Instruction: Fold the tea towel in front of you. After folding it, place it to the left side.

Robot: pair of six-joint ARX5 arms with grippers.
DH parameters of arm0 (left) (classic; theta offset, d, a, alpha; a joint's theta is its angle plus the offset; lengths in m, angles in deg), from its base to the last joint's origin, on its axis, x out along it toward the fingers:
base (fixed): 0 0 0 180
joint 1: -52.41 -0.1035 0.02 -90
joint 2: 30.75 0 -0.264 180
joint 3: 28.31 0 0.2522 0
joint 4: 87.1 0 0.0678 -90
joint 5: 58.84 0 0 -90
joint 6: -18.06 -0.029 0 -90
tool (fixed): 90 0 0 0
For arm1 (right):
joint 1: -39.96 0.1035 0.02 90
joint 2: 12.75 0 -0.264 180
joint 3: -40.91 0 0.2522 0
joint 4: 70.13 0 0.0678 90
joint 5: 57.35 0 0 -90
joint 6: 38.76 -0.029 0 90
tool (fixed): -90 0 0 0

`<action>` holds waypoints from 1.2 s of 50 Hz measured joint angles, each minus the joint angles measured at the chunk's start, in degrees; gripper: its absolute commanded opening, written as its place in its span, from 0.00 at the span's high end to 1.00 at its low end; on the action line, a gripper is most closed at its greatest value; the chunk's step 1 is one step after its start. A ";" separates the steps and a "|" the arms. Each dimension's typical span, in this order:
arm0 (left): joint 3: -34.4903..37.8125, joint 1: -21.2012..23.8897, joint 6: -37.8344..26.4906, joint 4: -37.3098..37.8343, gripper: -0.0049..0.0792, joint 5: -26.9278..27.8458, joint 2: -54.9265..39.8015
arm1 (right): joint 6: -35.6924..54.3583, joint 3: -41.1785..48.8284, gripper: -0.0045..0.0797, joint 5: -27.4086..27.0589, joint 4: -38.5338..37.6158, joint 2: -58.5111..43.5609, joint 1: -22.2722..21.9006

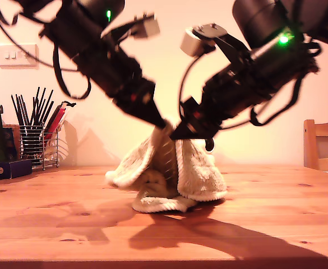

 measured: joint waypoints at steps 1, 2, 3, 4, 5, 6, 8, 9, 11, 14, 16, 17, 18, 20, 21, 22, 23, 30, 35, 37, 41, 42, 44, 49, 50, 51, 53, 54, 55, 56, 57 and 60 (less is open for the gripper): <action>-0.28 0.07 0.44 0.20 0.97 0.15 0.11 | -0.44 -0.35 0.55 -0.02 -0.04 -0.17 0.02; -0.55 0.11 0.55 0.39 0.97 0.39 0.15 | -0.44 -0.63 0.55 0.00 -0.11 -0.33 0.00; -0.87 0.13 0.63 0.55 0.97 0.57 0.20 | -0.85 -0.90 0.55 0.00 -0.24 -0.48 0.00; -1.18 0.17 0.66 0.68 0.97 0.68 0.22 | -0.85 -1.11 0.55 -0.02 -0.35 -0.61 0.00; -1.49 0.22 0.66 0.74 0.97 0.79 0.22 | -1.07 -1.29 0.55 0.00 -0.35 -0.68 0.00; -1.77 0.22 0.72 0.83 0.97 0.85 0.22 | -1.25 -1.42 0.55 -0.04 -0.35 -0.72 0.00; -2.23 0.22 0.79 0.90 0.97 0.94 0.22 | -1.29 -1.60 0.55 -0.17 -0.37 -0.85 0.00; -2.40 0.22 0.90 0.98 0.97 0.96 0.22 | -1.29 -1.62 0.55 -0.24 -0.37 -0.92 0.00; -2.64 0.22 1.22 1.33 0.97 0.96 0.22 | -1.33 -1.62 0.55 -0.68 -0.28 -0.96 0.00; -2.78 0.22 1.92 2.10 0.97 0.96 0.22 | -1.38 -1.62 0.55 -1.90 -0.26 -1.07 0.00; -2.78 0.22 2.01 2.60 0.97 0.96 0.22 | -1.40 -1.62 0.55 -2.84 -0.24 -1.16 0.00; -2.78 0.22 2.05 2.86 0.97 0.96 0.22 | -1.40 -1.62 0.55 -3.08 -0.22 -1.18 0.00; -2.78 0.22 2.05 3.10 0.97 0.96 0.22 | -1.40 -1.62 0.55 -3.28 -0.13 -1.20 0.00; -2.78 0.22 2.10 3.45 0.97 0.96 0.22 | -1.40 -1.62 0.55 -3.85 -0.09 -1.20 -0.13; -2.78 0.22 2.10 3.58 0.97 0.96 0.22 | -1.42 -1.62 0.55 -4.11 -0.04 -1.20 -0.24; -2.78 0.22 2.10 3.63 0.97 0.96 0.22 | -1.42 -1.62 0.55 -4.22 0.02 -1.20 -0.44; -2.78 0.22 2.10 3.69 0.97 0.96 0.22 | -1.42 -1.62 0.55 -4.26 0.13 -1.20 -0.59; -2.82 0.22 2.12 4.09 0.97 0.96 0.92 | -1.42 -1.62 0.55 -4.33 2.05 -1.20 -1.55; -3.82 0.24 2.16 5.09 0.97 0.98 1.57 | -1.42 -1.62 0.55 -4.35 2.69 -1.20 -1.99; -4.55 0.24 2.16 5.46 0.97 0.98 1.70 | -1.42 -1.62 0.55 -4.37 2.67 -1.20 -2.03; -6.51 0.28 2.36 6.19 0.97 0.98 1.86 | -1.75 -1.62 0.57 -4.42 2.67 -1.20 -2.32; -6.88 0.28 2.40 6.34 0.97 0.98 1.95 | -1.99 -1.62 0.57 -4.44 2.69 -1.20 -2.34; -7.48 0.31 2.60 6.78 0.97 1.07 2.12 | -2.34 -1.60 0.57 -4.42 2.69 -1.20 -2.34; -8.20 0.44 3.69 7.50 0.97 2.12 2.56 | -4.61 -1.62 0.57 -4.35 2.62 -1.20 -2.29; -8.20 0.44 3.74 7.50 0.97 2.29 2.58 | -4.61 -1.60 0.57 -4.33 2.60 -1.20 -2.29; -8.20 0.44 3.80 7.50 0.97 2.51 2.62 | -6.05 -1.62 0.57 -4.31 2.56 -1.20 -2.29; -8.20 0.46 3.87 7.69 0.97 2.64 2.62 | -6.86 -1.62 0.57 -4.33 2.56 -1.20 -2.23; -8.20 0.46 4.00 7.74 0.97 2.71 2.62 | -7.52 -1.60 0.57 -4.31 2.58 -1.20 -2.23; -8.22 0.46 4.07 7.76 0.97 2.75 2.62 | -7.93 -1.62 0.57 -4.31 2.58 -1.20 -2.16; -8.22 0.46 4.07 7.76 0.97 2.86 2.62 | -8.11 -1.62 0.57 -4.33 2.58 -1.20 -2.08; -8.20 0.46 4.09 7.74 0.97 2.97 2.62 | -8.90 -1.62 0.57 -4.35 2.58 -1.20 -1.97; -8.20 0.46 4.72 7.67 0.97 3.43 2.62 | -9.66 -1.62 0.57 -4.35 2.58 -1.20 -1.46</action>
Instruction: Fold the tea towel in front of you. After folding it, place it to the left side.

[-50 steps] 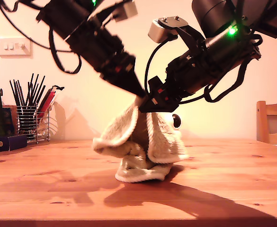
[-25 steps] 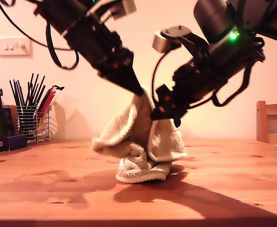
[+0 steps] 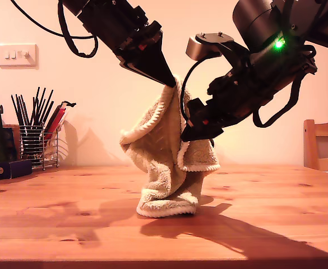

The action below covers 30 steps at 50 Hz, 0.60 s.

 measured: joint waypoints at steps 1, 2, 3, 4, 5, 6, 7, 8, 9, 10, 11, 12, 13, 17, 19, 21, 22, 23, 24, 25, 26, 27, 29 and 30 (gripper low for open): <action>-0.02 0.00 0.33 -0.02 0.97 0.15 0.00 | -0.90 0.00 0.57 -0.02 0.00 0.00 0.20; 0.00 0.00 0.35 -0.02 0.97 0.28 0.00 | -0.90 0.00 0.57 -0.02 0.00 0.00 0.44; 0.00 0.00 0.59 -0.07 0.97 0.57 0.00 | -0.90 0.00 0.57 -0.02 0.00 0.00 0.72; -0.02 0.00 0.68 -0.15 0.97 0.61 0.00 | -2.54 0.00 0.57 -0.04 0.00 0.00 1.01; 0.00 0.04 0.70 -0.26 0.97 0.63 0.00 | -2.54 0.00 0.57 -0.07 0.00 0.00 1.29; 0.00 0.07 0.74 -0.39 0.97 0.63 0.00 | -3.37 0.00 0.57 -0.07 0.00 0.00 1.60; -0.02 0.11 0.76 -0.48 0.97 0.66 0.00 | -3.37 0.02 0.57 -0.07 0.00 0.00 1.88; 0.00 0.13 0.81 -0.52 0.97 0.68 0.00 | -4.28 0.00 0.57 -0.09 0.02 0.00 2.12; -0.02 0.13 0.81 -0.55 0.97 0.72 0.00 | -4.66 0.00 0.57 -0.09 0.02 0.00 2.40; 0.00 0.15 0.83 -0.55 0.97 0.74 0.00 | -4.98 0.00 0.57 -0.07 0.02 0.00 2.64; 0.00 0.15 0.83 -0.52 0.97 0.74 0.00 | -5.03 0.00 0.57 -0.09 0.02 0.00 2.82; 0.00 0.15 0.81 -0.52 0.97 0.74 0.00 | -5.09 0.00 0.57 -0.11 0.02 0.00 3.06; 0.00 0.15 0.83 -0.52 0.97 0.74 0.00 | -5.11 0.02 0.57 -0.15 0.02 0.00 3.19; -0.02 0.15 0.83 -0.52 0.97 0.52 0.00 | -5.18 0.00 0.57 -1.57 0.11 0.00 3.61; 0.00 0.13 0.83 -0.52 0.97 0.50 0.00 | -5.42 0.00 0.57 -2.10 0.42 0.00 3.74; -0.02 0.13 0.83 -0.50 0.97 0.50 0.00 | -5.95 0.00 0.57 -3.04 1.27 0.02 3.74; 0.00 0.11 0.83 -0.48 0.97 0.48 0.00 | -5.95 0.00 0.57 -3.43 1.88 0.02 3.74; -0.02 0.09 0.83 -0.46 0.97 0.44 0.00 | -6.36 0.00 0.57 -4.00 2.71 0.04 3.74; 0.00 0.04 0.83 -0.46 0.97 0.39 0.00 | -6.47 0.00 0.57 -4.55 3.48 0.07 3.74; 0.00 -0.04 0.83 -0.44 0.97 0.17 0.00 | -6.51 0.00 0.57 -5.03 4.26 0.07 3.74; -0.02 -0.11 0.83 -0.39 0.97 -0.02 0.00 | -6.60 0.00 0.57 -5.46 5.05 0.07 3.74; 0.00 -0.20 0.83 -0.35 0.97 -0.09 0.00 | -6.60 0.00 0.57 -5.88 5.84 0.07 3.74; 0.00 -0.48 0.83 -0.11 0.97 -0.17 0.00 | -6.60 0.00 0.57 -6.16 6.82 0.20 3.72; 0.00 -0.66 0.83 0.00 0.97 -0.15 0.00 | -6.60 0.00 0.57 -6.32 7.39 0.31 3.61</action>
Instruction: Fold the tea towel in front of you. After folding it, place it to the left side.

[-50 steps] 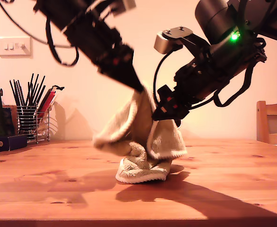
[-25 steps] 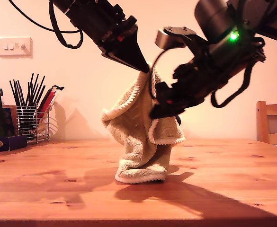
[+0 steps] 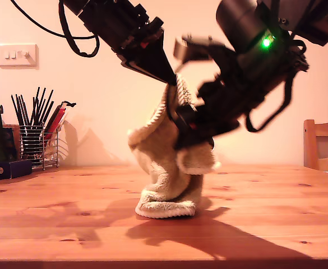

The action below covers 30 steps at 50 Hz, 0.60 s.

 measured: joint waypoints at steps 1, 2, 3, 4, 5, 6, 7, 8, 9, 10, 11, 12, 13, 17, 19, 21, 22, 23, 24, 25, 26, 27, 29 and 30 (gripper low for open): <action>0.00 -0.20 0.00 0.09 0.97 -0.02 0.00 | 0.00 0.00 0.57 -0.09 0.33 0.20 -0.02; -0.02 -0.33 0.00 0.11 0.97 -0.02 0.00 | 0.00 0.00 0.57 -0.24 0.57 0.42 -0.07; 0.00 -0.46 0.00 0.11 0.97 0.00 0.00 | 0.00 0.00 0.57 -0.24 0.79 0.72 -0.09; 0.00 -0.59 0.00 0.07 0.97 0.00 0.00 | 0.00 0.00 0.57 -0.24 1.05 1.09 -0.13; -0.02 -0.76 0.00 0.02 0.97 -0.02 0.00 | 0.00 0.00 0.57 -0.24 1.36 1.40 -0.15; -0.02 -0.94 0.00 0.02 0.97 0.02 0.00 | 0.00 -0.02 0.57 -0.24 1.75 1.84 -0.15; -0.02 -1.11 0.00 0.04 0.97 0.00 0.00 | 0.00 -0.15 0.57 -0.24 2.32 2.19 -0.15; 0.00 -1.27 0.00 0.04 0.97 0.00 0.00 | 0.00 -0.35 0.57 -0.24 2.84 2.49 -0.15; 0.00 -1.40 0.00 0.02 0.97 0.04 0.00 | 0.00 -0.63 0.57 -0.24 3.17 2.75 -0.15; 0.00 -1.49 0.00 0.02 0.97 0.04 0.00 | 0.00 -0.98 0.58 -0.22 3.61 2.91 -0.15; 0.00 -1.55 0.00 0.00 0.97 0.09 0.00 | 0.00 -1.33 0.59 -0.17 3.96 2.99 -0.17; 0.00 -1.60 0.02 0.00 0.97 0.20 0.00 | 0.00 -1.79 0.61 -0.13 4.17 2.99 -0.17; 0.00 -1.70 0.04 0.02 0.97 0.22 0.00 | 0.00 -2.29 0.63 0.02 4.61 2.99 -0.22; 0.00 -1.90 0.07 0.13 0.97 0.26 0.00 | -0.07 -3.74 0.74 0.20 5.25 2.99 -0.24; 0.00 -1.90 0.07 0.39 0.97 0.26 0.00 | -0.15 -4.11 0.78 0.22 5.40 2.99 -0.24; 0.00 -1.86 0.07 0.57 0.97 0.31 0.00 | -0.22 -4.31 0.83 0.22 5.92 2.99 -0.24; -0.02 -1.86 0.07 0.63 0.97 0.31 0.00 | -0.24 -4.33 0.85 0.22 6.21 2.99 -0.24; 0.00 -1.86 0.07 0.68 0.97 0.31 0.00 | -0.46 -4.37 0.87 0.22 6.60 2.99 -0.24; 0.00 -1.86 0.07 0.70 0.97 0.37 0.00 | -0.50 -4.39 0.89 0.22 6.99 2.99 -0.24; 0.00 -1.84 0.07 0.70 0.97 0.39 0.00 | -0.74 -4.42 0.92 0.22 7.39 2.99 -0.24; 0.00 -1.86 0.07 0.70 0.97 0.39 0.00 | -0.90 -4.42 0.94 0.22 7.80 2.99 -0.24; 0.00 -1.86 0.07 0.76 0.97 0.42 0.00 | -0.94 -4.50 0.97 0.22 8.31 2.99 -0.24; -0.02 -1.88 0.07 1.01 0.97 0.42 0.00 | -1.29 -4.83 0.96 0.24 9.53 2.99 -0.17; 0.00 -1.95 0.07 1.18 0.97 0.44 0.00 | -1.29 -5.11 0.96 0.22 10.19 2.99 -0.13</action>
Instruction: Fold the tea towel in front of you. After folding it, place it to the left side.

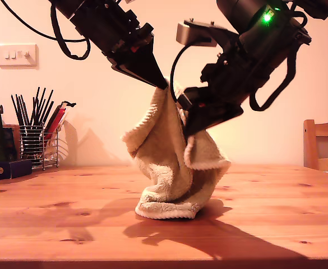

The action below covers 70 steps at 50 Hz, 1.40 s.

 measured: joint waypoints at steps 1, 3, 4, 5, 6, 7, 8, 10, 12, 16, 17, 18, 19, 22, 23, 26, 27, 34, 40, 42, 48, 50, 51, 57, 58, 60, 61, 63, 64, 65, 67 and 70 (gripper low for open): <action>-0.02 -0.11 0.00 0.15 0.97 0.00 0.00 | 0.00 -0.33 0.96 0.00 0.68 0.00 0.07; 0.00 -0.48 0.00 0.50 0.97 0.02 0.00 | -0.02 -1.38 0.96 -0.02 2.54 0.00 0.22; 0.00 -0.61 0.00 0.61 0.97 0.07 0.00 | -0.07 -2.01 0.96 -0.02 3.61 0.00 0.26; 0.00 -0.72 0.00 0.79 0.97 0.07 0.00 | -0.11 -2.69 0.96 0.00 4.57 0.00 0.31; -0.02 -0.85 0.00 1.05 0.97 0.09 0.00 | -0.15 -3.37 0.96 0.00 5.49 0.00 0.35; 0.00 -1.01 0.00 1.44 0.97 0.09 0.00 | -0.17 -4.33 0.96 0.00 6.49 0.00 0.44; -0.02 -1.18 0.02 1.86 0.97 0.11 0.00 | -0.15 -5.16 0.96 -0.02 7.37 0.00 0.57; -0.02 -1.55 0.02 2.58 0.97 0.13 -0.07 | -0.11 -6.93 0.96 0.00 9.27 0.00 0.61; -0.02 -1.88 0.02 3.15 0.97 0.11 -0.13 | 0.44 -8.83 0.96 -0.02 11.06 0.00 0.63; 0.00 -2.34 0.00 3.78 0.97 0.09 -0.26 | 1.57 -12.48 0.96 -0.02 15.61 0.00 0.61; 0.00 -2.49 0.02 3.80 0.97 0.09 -0.26 | 2.86 -13.31 0.96 -0.02 16.65 0.00 0.61; -0.02 -2.69 0.02 3.80 0.97 0.11 -0.28 | 2.91 -14.08 0.96 -0.02 17.84 0.00 0.61; 0.00 -2.78 0.00 3.80 0.97 0.09 -0.28 | 2.91 -14.71 0.96 -0.02 18.91 0.00 0.61; -0.02 -2.97 0.02 3.85 0.96 0.11 -0.28 | 4.26 -16.41 0.96 -0.02 21.44 0.00 0.61; -0.02 -2.99 0.02 3.89 0.95 0.13 -0.28 | 4.37 -16.85 0.96 -0.02 22.18 0.00 0.61; -0.02 -3.02 0.22 4.07 0.85 0.24 -0.35 | 4.39 -17.70 0.96 0.00 23.65 0.00 0.61; 0.00 -3.02 0.42 4.13 0.80 0.28 -0.37 | 4.39 -17.97 0.96 -0.02 23.98 0.00 0.61; -0.02 -3.06 1.07 4.17 0.61 2.29 -1.86 | 4.46 -19.23 0.96 -0.02 24.72 0.00 0.61; -0.02 -3.06 1.07 4.02 0.58 2.38 -4.61 | 4.57 -19.61 0.96 -0.02 25.05 0.00 0.63; -0.02 -3.06 1.07 4.02 0.56 2.36 -5.64 | 4.57 -19.61 0.96 0.00 25.55 0.00 0.61; -0.02 -3.06 1.09 3.76 0.56 1.73 -7.85 | 4.57 -19.61 0.96 -0.02 26.43 0.00 0.61; -0.02 -3.06 1.09 3.21 0.56 0.48 -8.17 | 4.57 -19.61 0.96 -0.02 26.47 0.00 0.61; -0.02 -3.06 1.09 2.97 0.56 -0.17 -8.24 | 4.57 -19.61 0.96 -0.02 26.47 0.00 0.63; -0.02 -3.06 1.09 1.97 0.57 -2.84 -8.24 | 5.35 -19.61 0.96 -0.02 26.47 0.00 0.61; -0.02 -3.08 1.09 2.05 0.58 -2.91 -8.24 | 5.44 -19.61 0.96 -0.04 26.49 0.00 0.61; -0.02 -3.26 1.09 2.27 0.59 -3.02 -8.24 | 5.55 -19.61 0.96 -0.02 26.49 0.00 0.63; -0.02 -3.37 1.09 2.45 0.59 -3.06 -8.24 | 5.55 -19.61 0.96 -0.02 26.47 0.00 0.63; -0.02 -3.48 1.09 2.99 0.61 -3.15 -8.28 | 5.68 -19.61 0.96 -0.02 26.49 0.00 0.63; -0.02 -3.50 1.09 3.43 0.63 -3.21 -8.37 | 5.68 -19.61 0.96 -0.02 26.49 0.00 0.61; -0.02 -3.52 1.09 3.85 0.67 -3.23 -8.46 | 5.68 -19.61 0.96 -0.02 26.49 0.00 0.61; -0.02 -3.72 1.05 4.74 0.74 -3.28 -8.85 | 5.68 -19.61 0.96 -0.02 26.49 0.00 0.61; -0.02 -3.87 0.68 6.10 0.92 -3.28 -9.55 | 5.70 -19.61 0.96 -0.02 26.51 0.00 0.61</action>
